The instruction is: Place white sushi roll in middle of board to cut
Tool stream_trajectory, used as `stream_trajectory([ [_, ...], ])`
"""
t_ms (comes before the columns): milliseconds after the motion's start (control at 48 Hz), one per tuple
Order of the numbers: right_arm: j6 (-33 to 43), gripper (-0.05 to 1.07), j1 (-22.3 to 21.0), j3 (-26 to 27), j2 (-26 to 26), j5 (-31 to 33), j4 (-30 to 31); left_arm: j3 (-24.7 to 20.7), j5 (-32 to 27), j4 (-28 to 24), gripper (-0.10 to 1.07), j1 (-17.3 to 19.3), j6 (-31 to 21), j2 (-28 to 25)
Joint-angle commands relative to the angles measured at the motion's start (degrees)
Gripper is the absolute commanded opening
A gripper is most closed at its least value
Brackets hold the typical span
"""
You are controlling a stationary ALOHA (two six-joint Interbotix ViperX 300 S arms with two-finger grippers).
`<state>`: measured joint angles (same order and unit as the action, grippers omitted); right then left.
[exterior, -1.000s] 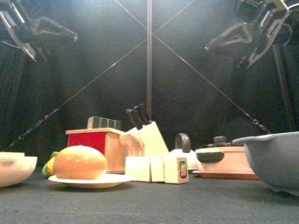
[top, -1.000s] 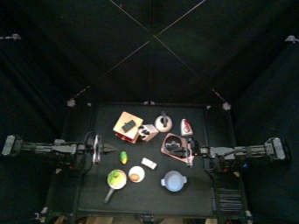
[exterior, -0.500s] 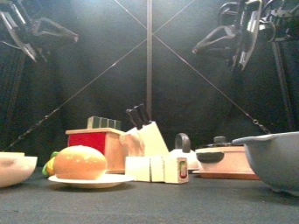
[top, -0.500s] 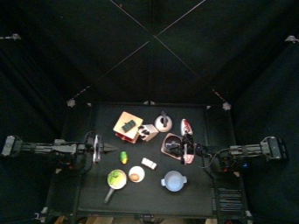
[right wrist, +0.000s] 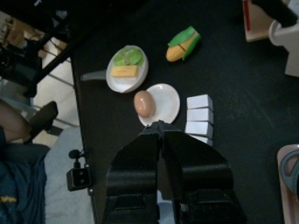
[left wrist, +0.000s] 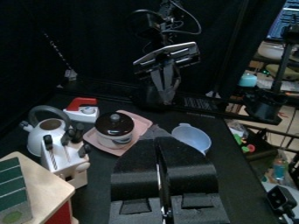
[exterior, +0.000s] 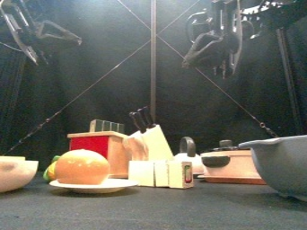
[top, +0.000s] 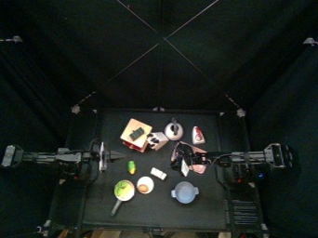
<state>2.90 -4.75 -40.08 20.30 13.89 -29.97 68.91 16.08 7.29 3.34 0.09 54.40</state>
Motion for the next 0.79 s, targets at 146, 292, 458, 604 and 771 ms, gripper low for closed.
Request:
stream_trajectory([
  [146,0.18,0.11,-1.14,5.19,-2.55,6.06,-0.26,-0.53,0.35,-0.35,0.15,-0.18,0.09,-0.26],
  [292,3.6,0.11,-1.76,6.33,-4.13,9.4,0.62,-0.44,0.35,-0.97,0.27,-0.18,0.09,-0.26],
  [458,13.1,0.11,-2.2,8.53,-6.59,14.5,8.35,-0.18,0.35,-1.76,0.35,-0.26,0.09,-0.18],
  [604,24.43,0.11,-1.32,11.51,-9.14,18.9,20.3,0.0,0.35,-1.76,0.36,-0.26,0.09,-0.26],
  [771,36.12,0.15,1.85,12.83,-12.04,20.04,32.17,0.18,0.35,-1.76,0.36,-0.26,0.09,-0.26],
])
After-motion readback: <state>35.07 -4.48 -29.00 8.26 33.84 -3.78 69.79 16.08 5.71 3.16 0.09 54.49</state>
